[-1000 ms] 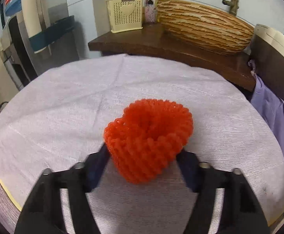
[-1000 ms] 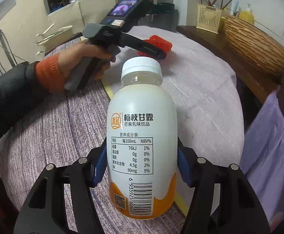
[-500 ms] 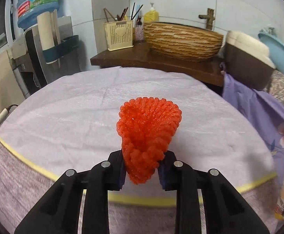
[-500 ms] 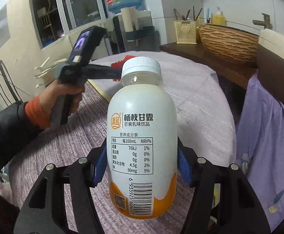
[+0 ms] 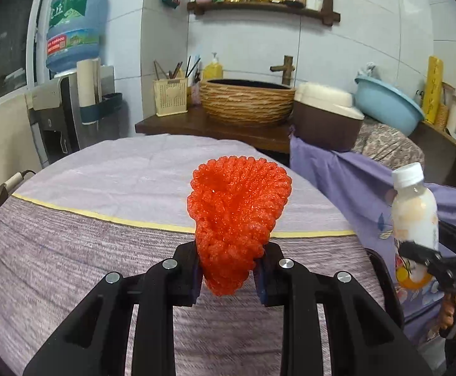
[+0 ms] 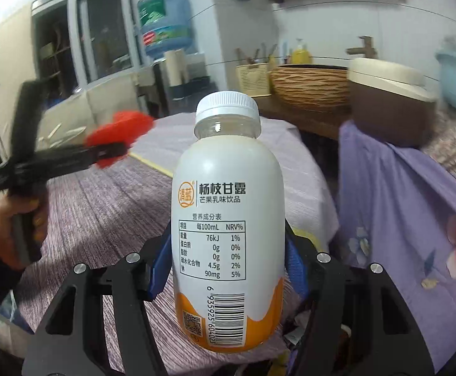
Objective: Collect trash
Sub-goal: 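Drop the bottle into the black bin with the right gripper while the left gripper holds the net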
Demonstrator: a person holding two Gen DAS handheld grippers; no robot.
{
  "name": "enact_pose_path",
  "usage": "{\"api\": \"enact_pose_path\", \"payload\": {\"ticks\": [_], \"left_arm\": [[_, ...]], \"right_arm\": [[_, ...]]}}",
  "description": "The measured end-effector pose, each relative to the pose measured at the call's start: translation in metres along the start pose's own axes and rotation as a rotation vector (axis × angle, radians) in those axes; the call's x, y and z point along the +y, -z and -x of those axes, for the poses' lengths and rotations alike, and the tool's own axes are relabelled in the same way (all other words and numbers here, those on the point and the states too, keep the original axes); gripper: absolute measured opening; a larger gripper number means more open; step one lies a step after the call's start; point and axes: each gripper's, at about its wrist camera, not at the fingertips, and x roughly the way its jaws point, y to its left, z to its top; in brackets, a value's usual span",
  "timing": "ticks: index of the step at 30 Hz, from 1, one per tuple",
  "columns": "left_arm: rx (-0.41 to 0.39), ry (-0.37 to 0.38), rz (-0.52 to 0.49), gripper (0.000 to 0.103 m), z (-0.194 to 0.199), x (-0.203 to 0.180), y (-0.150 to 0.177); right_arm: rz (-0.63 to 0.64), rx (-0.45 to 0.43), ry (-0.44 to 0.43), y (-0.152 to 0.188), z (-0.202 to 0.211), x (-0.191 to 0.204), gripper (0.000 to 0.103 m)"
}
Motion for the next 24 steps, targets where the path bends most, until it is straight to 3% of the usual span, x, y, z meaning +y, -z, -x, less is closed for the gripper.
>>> {"api": "enact_pose_path", "payload": {"ticks": [8, 14, 24], "left_arm": [[-0.023, 0.05, -0.002, 0.026, 0.023, -0.037, 0.021], [-0.039, 0.098, -0.035, 0.026, 0.038, -0.072, 0.035], [-0.023, 0.191, -0.055, 0.026, 0.04, -0.122, 0.052]], "right_arm": [[-0.102, -0.021, 0.22, 0.035, 0.018, -0.046, 0.062], [-0.214, 0.078, 0.349, 0.08, -0.014, -0.08, 0.062], [-0.397, 0.248, 0.404, 0.153, -0.073, -0.124, 0.062]]}}
